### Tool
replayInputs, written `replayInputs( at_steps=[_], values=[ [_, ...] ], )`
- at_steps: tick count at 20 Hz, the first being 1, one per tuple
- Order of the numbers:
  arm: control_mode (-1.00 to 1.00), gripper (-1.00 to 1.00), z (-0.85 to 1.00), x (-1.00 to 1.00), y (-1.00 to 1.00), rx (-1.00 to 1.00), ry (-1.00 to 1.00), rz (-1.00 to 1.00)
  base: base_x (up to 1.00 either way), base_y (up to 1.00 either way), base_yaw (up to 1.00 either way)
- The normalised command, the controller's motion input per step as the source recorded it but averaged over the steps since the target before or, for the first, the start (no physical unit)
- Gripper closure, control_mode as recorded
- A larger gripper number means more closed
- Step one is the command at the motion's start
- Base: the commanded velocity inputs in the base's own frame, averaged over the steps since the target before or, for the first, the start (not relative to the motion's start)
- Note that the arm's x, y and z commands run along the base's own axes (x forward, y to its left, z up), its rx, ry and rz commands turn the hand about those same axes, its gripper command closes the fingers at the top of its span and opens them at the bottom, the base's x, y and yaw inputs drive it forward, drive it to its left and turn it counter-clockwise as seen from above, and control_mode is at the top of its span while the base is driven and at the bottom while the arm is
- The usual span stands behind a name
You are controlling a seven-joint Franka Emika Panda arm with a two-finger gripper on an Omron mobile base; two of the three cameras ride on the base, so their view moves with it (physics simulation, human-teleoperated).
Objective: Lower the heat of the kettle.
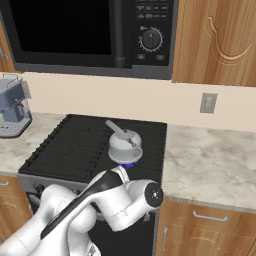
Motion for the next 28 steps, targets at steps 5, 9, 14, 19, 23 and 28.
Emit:
replayInputs(
  at_steps=[5,9,14,19,23,28],
  values=[
    [-1.0,-1.0,-0.35,-0.04,-0.3,0.21,0.0,-0.03,0.0,0.0,0.0],
    [-1.0,-1.0,-0.28,-0.03,-0.25,0.19,0.0,-0.01,0.0,0.0,0.0],
    [-1.0,-1.0,-0.23,0.0,-0.2,0.22,0.0,0.0,0.0,0.0,0.0],
    [-1.0,-1.0,-0.23,0.09,-0.16,0.2,-0.01,0.04,0.0,0.0,0.0],
    [-1.0,-1.0,-0.22,0.22,-0.03,0.12,-0.01,0.09,0.0,0.0,0.0],
    [-1.0,-1.0,-0.19,0.27,0.0,0.08,-0.04,0.09,0.0,0.0,0.0]
  ],
)
